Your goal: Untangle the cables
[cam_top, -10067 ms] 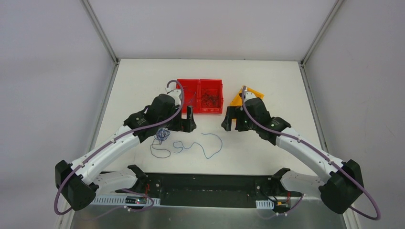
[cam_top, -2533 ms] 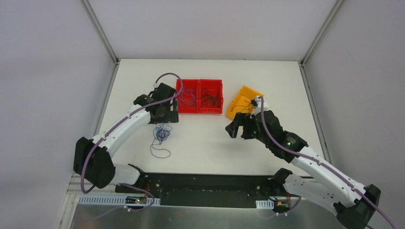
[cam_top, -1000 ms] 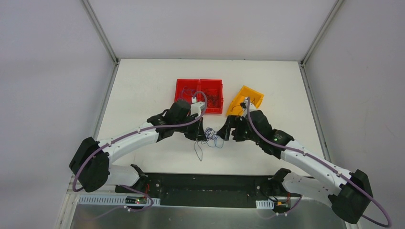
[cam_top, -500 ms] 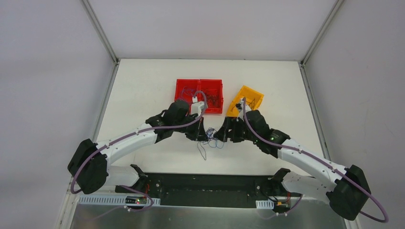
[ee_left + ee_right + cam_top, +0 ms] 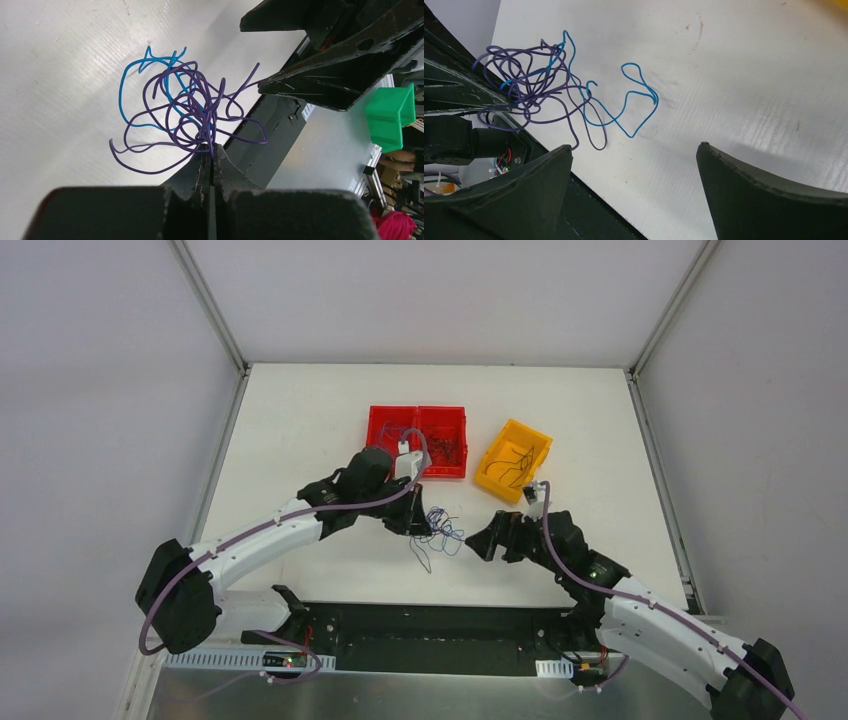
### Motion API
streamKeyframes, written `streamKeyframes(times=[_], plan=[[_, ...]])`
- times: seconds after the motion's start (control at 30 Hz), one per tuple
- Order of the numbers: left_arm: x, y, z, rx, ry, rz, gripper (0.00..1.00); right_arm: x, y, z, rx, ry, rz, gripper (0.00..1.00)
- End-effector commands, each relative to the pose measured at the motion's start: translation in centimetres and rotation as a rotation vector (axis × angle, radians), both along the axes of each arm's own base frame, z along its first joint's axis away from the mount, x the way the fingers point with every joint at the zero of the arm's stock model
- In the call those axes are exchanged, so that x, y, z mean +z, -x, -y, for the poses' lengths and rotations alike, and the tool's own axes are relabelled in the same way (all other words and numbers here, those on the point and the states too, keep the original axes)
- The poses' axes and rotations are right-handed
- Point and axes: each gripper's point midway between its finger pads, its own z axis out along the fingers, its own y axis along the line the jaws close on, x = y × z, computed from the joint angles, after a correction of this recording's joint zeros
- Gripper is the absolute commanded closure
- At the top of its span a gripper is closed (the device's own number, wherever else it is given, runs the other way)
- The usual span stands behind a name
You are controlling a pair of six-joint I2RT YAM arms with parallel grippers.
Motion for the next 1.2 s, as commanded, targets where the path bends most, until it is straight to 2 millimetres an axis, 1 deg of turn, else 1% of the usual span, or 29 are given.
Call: streamKeyframes(times=[0.0, 0.13, 0.2, 0.3, 0.47, 0.67, 0.9, 1.07, 1.17], plan=[[3.4, -0.2, -0.3, -0.005, 0.026, 0.075, 1.0, 2.1, -1.0, -0.3, -0.027, -0.085, 0.095, 0.01], [5.4, 0.3, -0.1, -0.028, 0.07, 0.085, 1.0, 1.5, -0.8, -0.8, 0.005, -0.08, 0.084, 0.01], [6.3, 0.5, -0.2, -0.03, 0.078, 0.092, 1.0, 1.4, -0.6, -1.1, 0.021, -0.095, 0.087, 0.01], [7.7, 1.0, -0.2, -0.047, 0.1, 0.093, 1.0, 2.2, -0.4, -1.6, 0.043, -0.14, 0.107, 0.01], [9.1, 1.3, -0.2, -0.053, 0.133, 0.102, 1.0, 3.6, 0.0, -2.9, 0.107, -0.203, 0.13, 0.01], [10.1, 1.8, 0.2, -0.082, 0.164, 0.087, 1.0, 5.0, 0.0, -4.0, 0.145, -0.264, 0.157, 0.01], [11.0, 2.2, 0.6, -0.105, 0.19, 0.083, 1.0, 5.8, -0.3, -4.8, 0.171, -0.282, 0.168, 0.01], [11.3, 2.3, 0.8, -0.113, 0.208, 0.072, 1.0, 6.1, -0.5, -5.2, 0.179, -0.291, 0.177, 0.06], [11.1, 2.3, 1.0, -0.111, 0.211, 0.061, 1.0, 6.5, -0.7, -5.6, 0.185, -0.305, 0.181, 0.12]])
